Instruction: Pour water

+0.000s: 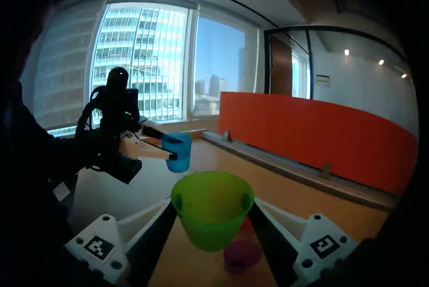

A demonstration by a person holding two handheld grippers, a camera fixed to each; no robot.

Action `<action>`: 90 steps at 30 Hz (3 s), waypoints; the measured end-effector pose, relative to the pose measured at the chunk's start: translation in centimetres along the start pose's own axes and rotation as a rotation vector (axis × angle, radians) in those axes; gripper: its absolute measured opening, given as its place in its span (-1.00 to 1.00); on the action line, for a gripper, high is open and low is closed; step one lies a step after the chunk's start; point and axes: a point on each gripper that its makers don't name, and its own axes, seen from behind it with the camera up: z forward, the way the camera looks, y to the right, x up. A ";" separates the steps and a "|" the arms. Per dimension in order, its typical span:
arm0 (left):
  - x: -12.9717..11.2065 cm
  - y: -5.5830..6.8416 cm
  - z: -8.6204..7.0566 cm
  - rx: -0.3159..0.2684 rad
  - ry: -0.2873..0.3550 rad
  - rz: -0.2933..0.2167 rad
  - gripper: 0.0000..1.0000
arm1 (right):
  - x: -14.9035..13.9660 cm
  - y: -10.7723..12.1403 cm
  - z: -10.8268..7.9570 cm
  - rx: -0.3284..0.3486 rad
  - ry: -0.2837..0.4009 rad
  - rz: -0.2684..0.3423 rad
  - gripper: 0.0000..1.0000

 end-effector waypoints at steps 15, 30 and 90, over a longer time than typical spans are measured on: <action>3.8 1.1 -1.6 -0.028 0.102 -0.005 0.67 | -0.2 0.3 0.4 -0.004 -0.008 -0.010 0.82; 6.2 1.3 -2.4 -0.022 0.158 0.007 0.67 | -0.6 0.3 0.5 -0.003 -0.011 -0.015 0.82; 9.4 1.8 -3.4 -0.021 0.213 0.076 0.68 | 0.8 -3.9 5.1 0.119 0.052 -0.025 0.81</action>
